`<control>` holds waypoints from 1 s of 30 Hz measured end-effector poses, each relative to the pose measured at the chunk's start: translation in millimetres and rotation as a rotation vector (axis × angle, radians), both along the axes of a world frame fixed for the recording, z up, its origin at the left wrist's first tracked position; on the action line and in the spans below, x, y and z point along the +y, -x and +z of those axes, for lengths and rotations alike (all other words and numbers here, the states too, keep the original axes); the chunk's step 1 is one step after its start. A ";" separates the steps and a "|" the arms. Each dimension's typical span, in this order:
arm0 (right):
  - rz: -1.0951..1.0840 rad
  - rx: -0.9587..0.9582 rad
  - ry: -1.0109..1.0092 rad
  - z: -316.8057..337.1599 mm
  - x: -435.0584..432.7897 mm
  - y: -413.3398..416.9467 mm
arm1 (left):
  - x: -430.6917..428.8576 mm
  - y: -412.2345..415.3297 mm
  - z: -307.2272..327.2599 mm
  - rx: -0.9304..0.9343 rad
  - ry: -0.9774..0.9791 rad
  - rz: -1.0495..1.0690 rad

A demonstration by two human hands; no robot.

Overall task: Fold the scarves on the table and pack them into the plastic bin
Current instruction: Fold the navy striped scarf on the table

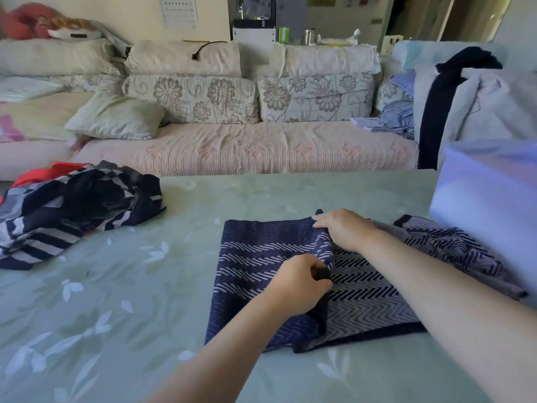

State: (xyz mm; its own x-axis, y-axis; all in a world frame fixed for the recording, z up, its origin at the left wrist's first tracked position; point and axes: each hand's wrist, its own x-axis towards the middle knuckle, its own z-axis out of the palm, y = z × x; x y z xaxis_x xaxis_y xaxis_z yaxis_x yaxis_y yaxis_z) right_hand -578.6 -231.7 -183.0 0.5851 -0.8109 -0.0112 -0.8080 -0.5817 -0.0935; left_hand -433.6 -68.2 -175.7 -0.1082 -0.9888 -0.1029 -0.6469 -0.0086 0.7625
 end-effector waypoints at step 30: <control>0.112 0.014 -0.047 -13.2 84.7 -117.0 | 53.1 -184.4 -46.1 -0.770 -0.039 -0.020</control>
